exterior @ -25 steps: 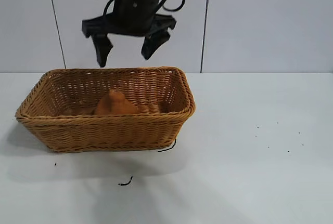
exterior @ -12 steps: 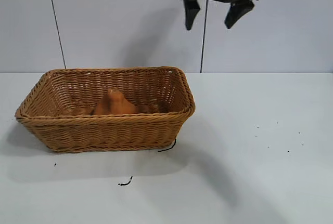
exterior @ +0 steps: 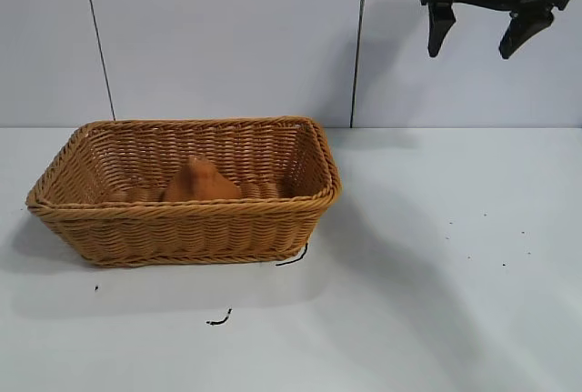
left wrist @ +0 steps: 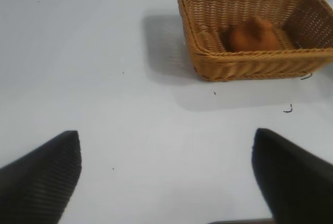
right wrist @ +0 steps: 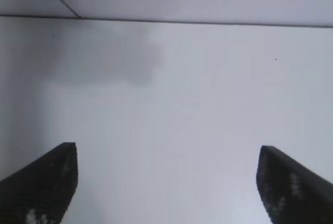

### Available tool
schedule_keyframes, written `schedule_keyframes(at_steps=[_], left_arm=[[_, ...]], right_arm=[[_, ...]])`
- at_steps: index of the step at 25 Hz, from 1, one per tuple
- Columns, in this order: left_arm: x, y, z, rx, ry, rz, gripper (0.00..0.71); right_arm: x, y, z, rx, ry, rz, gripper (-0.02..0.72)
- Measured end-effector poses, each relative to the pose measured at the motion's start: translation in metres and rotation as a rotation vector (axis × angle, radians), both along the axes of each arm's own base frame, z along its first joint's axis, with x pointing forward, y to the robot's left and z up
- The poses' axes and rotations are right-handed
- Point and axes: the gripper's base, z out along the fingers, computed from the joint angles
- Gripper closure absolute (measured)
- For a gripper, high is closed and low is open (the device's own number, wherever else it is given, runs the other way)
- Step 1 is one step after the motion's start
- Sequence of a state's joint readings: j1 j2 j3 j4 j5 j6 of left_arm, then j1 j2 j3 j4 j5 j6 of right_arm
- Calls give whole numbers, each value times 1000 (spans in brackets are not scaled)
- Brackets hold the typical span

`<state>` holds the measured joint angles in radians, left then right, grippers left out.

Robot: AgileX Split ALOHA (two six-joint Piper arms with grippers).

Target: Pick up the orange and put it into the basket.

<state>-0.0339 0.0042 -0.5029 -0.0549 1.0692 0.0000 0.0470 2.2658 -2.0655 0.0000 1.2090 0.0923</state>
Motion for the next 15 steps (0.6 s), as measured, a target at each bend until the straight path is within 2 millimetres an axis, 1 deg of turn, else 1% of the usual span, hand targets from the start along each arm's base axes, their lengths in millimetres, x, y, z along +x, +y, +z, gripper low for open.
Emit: schedule_keyframes(at_steps=[1, 2, 3, 5, 6, 8, 10, 12, 13, 15], left_arm=[[0, 0, 0, 0, 0, 0, 71], [0, 0, 0, 0, 0, 0, 71], [0, 0, 0, 0, 0, 0, 71], [0, 0, 0, 0, 0, 0, 71], [0, 0, 0, 0, 0, 0, 71], [0, 0, 0, 0, 0, 0, 71], [0, 0, 0, 0, 0, 0, 71], [0, 0, 0, 0, 0, 0, 71], [0, 0, 0, 0, 0, 0, 71], [0, 0, 0, 0, 0, 0, 71]], right_arm=[[-9, 0, -5, -2, 38, 3, 43], [-19, -1, -3, -5, 59, 8, 47], [-32, -2, -6, -7, 102, 13, 49], [-58, -3, -5, -11, 156, 21, 49], [-71, -3, -1, -12, 171, 25, 52], [-104, -5, 2, -15, 222, 31, 58], [-140, -7, 17, -15, 224, 34, 60], [-174, -8, 19, -16, 254, 35, 60], [-191, -9, 26, -16, 241, 35, 60], [-227, -11, 32, -16, 235, 35, 60]])
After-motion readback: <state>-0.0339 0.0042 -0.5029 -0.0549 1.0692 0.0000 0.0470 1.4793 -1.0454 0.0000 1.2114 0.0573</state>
